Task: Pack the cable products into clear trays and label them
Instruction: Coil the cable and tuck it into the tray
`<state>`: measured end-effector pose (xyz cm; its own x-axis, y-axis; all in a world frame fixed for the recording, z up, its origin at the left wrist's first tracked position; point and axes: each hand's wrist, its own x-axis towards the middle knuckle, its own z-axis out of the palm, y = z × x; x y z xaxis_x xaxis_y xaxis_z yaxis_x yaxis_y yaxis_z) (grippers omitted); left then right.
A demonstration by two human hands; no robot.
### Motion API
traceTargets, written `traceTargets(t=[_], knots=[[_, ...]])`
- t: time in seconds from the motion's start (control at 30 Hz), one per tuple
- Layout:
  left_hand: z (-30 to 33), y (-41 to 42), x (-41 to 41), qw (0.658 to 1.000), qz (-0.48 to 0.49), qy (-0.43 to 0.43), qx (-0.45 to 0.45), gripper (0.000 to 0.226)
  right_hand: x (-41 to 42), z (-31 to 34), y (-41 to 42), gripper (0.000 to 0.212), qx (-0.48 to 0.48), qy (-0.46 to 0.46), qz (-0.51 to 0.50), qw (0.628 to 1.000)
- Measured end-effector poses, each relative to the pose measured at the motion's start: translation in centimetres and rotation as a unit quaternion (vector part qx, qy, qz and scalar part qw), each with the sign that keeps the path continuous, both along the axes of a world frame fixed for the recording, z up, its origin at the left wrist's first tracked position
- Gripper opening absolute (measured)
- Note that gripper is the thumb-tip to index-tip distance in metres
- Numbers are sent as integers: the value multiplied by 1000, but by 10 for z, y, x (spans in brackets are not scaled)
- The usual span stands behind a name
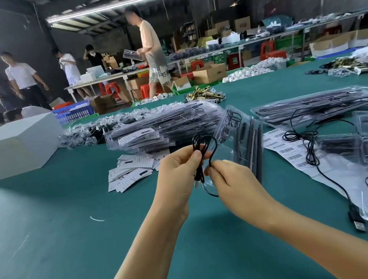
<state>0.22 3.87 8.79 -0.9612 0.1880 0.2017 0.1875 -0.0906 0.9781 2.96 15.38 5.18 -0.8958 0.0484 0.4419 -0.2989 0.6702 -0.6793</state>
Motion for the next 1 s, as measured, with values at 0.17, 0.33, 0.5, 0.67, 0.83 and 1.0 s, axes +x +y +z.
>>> traceTargets(t=[0.17, 0.33, 0.5, 0.67, 0.83, 1.0], knots=[[-8, 7, 2, 995, 2, 76, -60, 28, 0, -1, -1, 22, 29, 8, -1, 1000], [-10, 6, 0, 991, -34, 108, -76, 27, -3, 2, 4, 26, -22, -13, 8, 1000], [-11, -1, -6, 986, -87, 120, -77, 24, -7, 4, 9, 28, -109, -68, 24, 991], [-21, 2, -8, 962, 46, 217, -161, 28, -4, 6, 6, 26, -69, -69, 41, 994], [-21, 7, -6, 978, 80, 165, -102, 21, 3, 2, -3, 34, -19, -34, 17, 999], [-13, -4, -12, 994, 69, -9, 80, 20, 10, -6, -9, 14, 47, 39, -8, 998]])
